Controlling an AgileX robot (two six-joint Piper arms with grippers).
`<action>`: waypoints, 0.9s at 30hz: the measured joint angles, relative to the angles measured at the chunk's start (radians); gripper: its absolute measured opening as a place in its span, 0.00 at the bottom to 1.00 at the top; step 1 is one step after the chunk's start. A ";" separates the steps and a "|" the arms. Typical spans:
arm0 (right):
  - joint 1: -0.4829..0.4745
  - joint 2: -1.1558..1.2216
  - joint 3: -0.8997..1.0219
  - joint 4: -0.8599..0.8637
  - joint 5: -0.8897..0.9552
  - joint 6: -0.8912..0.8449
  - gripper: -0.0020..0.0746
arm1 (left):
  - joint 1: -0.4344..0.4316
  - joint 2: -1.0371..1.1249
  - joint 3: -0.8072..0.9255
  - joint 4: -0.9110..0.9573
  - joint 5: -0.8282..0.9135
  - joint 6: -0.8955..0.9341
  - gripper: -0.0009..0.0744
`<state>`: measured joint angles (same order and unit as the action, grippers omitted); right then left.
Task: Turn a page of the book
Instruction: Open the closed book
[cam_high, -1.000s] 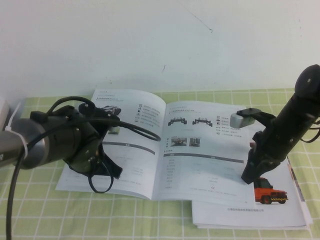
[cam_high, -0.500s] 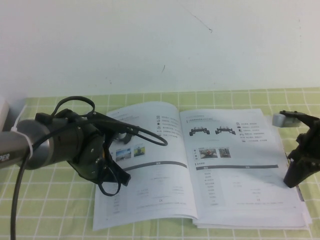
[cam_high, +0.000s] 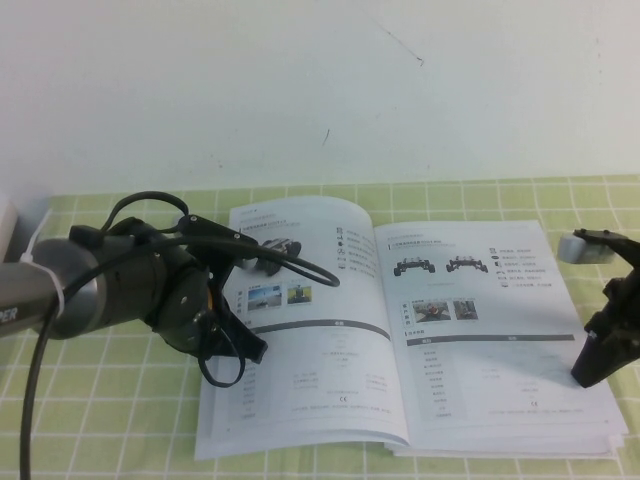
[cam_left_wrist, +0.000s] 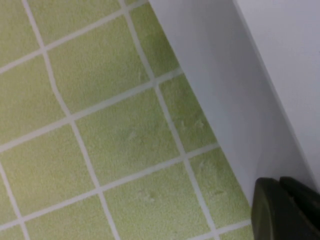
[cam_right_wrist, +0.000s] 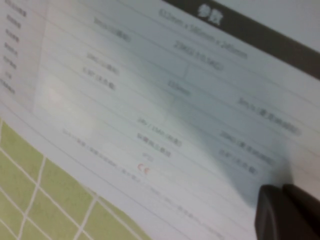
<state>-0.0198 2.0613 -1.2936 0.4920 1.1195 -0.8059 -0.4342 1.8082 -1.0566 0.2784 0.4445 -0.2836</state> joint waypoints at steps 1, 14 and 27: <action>0.010 0.000 0.000 0.000 0.000 -0.002 0.02 | 0.000 -0.002 0.000 0.000 0.000 0.000 0.01; 0.103 -0.135 0.008 0.099 -0.049 -0.060 0.02 | 0.000 -0.149 0.000 0.081 -0.027 -0.040 0.01; 0.112 -0.371 0.012 0.293 -0.119 -0.181 0.02 | 0.000 -0.487 0.002 0.313 0.018 -0.259 0.01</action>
<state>0.0921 1.6904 -1.2811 0.7846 1.0008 -0.9868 -0.4342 1.3214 -1.0546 0.5919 0.4627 -0.5426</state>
